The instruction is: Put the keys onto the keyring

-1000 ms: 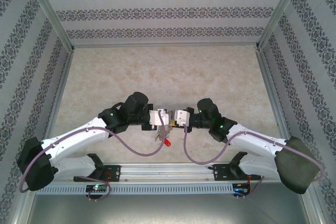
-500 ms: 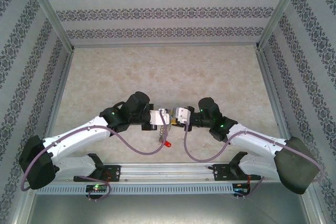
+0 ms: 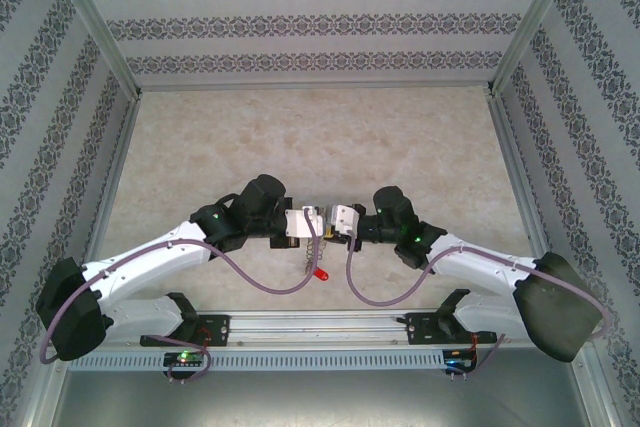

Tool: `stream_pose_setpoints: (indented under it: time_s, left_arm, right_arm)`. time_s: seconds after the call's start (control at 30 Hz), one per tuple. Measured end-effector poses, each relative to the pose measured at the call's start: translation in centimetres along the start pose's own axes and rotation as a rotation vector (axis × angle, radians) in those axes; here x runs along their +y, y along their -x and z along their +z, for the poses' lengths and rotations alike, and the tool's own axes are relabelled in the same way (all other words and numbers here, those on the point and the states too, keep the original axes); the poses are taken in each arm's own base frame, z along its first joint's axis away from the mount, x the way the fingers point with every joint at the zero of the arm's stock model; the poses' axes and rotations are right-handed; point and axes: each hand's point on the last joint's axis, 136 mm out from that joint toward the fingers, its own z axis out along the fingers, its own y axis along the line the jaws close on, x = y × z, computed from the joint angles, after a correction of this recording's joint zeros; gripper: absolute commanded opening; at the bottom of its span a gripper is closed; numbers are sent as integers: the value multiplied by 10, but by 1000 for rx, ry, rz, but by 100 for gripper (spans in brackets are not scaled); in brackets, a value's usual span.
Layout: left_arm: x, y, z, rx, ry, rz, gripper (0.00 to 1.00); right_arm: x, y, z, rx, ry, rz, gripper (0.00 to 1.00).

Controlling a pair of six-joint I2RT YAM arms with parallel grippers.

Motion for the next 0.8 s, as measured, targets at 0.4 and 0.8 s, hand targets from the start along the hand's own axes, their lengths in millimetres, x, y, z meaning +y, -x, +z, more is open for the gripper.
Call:
stream_pose_setpoints:
  time_s: [0.4, 0.8]
  left_arm:
    - [3, -2, 0, 14, 19, -18, 22]
    - [1, -10, -6, -23, 73, -32, 29]
  right_arm:
    - [-2, 4, 2, -26, -1, 23, 0]
    - [-3, 2, -1, -124, -6, 62, 0]
